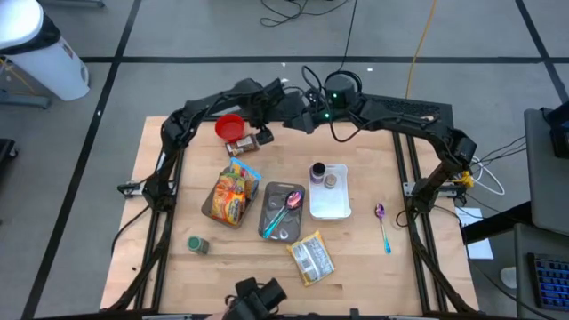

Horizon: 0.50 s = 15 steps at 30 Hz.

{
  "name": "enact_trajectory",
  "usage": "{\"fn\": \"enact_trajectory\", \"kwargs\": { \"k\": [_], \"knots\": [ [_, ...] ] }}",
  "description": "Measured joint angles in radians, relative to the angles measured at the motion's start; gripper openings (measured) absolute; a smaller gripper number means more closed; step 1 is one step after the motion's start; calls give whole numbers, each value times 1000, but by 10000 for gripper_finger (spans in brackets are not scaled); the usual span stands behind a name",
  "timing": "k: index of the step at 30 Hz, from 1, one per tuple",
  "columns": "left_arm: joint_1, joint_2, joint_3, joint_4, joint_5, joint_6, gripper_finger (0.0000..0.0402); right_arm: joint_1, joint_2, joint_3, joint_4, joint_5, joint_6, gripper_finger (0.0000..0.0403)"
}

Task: Pick & Place Food Item
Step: Put the blue spoon into the right gray bin

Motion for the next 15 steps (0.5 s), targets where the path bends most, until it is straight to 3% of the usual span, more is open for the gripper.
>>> {"fn": "enact_trajectory", "kwargs": {
  "k": [4, 8, 15],
  "knots": [
    [0, -60, 0, 58, 7, -4, 273, -15, -24, 0, -18, 14, -16, 171],
    [9, -143, 0, 118, 21, -27, 273, -16, -82, 0, -74, 109, -83, 171],
    [19, -268, 0, 266, 140, -89, 273, -23, -186, -61, -102, 302, -176, 171]
  ]
}}
